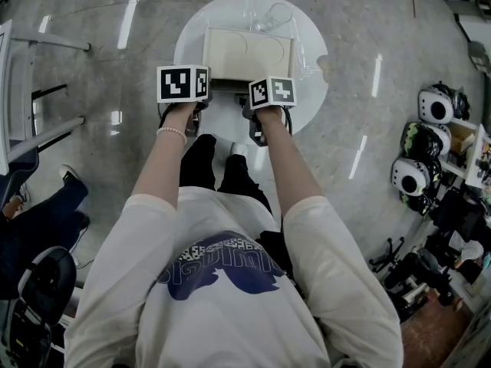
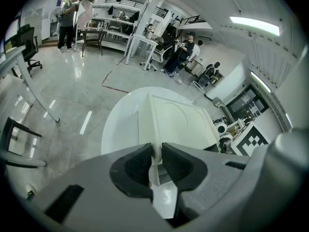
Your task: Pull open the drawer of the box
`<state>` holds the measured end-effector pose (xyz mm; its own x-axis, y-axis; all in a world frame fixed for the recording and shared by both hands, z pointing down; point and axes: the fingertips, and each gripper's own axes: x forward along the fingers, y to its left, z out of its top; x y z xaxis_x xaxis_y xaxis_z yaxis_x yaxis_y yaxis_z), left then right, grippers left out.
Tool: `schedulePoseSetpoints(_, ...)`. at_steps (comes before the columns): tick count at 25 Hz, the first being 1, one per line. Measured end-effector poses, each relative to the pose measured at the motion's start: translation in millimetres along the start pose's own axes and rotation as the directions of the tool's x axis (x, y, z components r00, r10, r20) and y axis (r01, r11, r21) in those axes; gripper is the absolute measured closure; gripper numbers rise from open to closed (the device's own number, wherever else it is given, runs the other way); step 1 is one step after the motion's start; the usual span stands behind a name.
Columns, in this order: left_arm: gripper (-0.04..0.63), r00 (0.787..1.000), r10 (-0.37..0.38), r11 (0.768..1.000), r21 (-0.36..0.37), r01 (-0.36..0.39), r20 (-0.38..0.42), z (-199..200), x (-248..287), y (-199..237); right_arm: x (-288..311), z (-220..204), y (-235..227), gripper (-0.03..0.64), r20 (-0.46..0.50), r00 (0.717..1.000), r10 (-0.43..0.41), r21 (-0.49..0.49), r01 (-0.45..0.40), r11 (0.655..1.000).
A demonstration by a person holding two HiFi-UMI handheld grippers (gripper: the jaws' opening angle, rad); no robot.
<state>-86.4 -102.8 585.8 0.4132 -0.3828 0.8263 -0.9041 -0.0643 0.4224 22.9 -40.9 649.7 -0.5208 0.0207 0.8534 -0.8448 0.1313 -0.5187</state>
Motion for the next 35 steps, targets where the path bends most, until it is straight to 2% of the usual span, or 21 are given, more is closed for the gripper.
schedulePoseSetpoints(35,0.52,1.0,0.005,1.0,-0.01,-0.005,0.0,2,4,2,3,-13,0,0.563,-0.008,1.0,0.011,-0.001,-0.011,1.0)
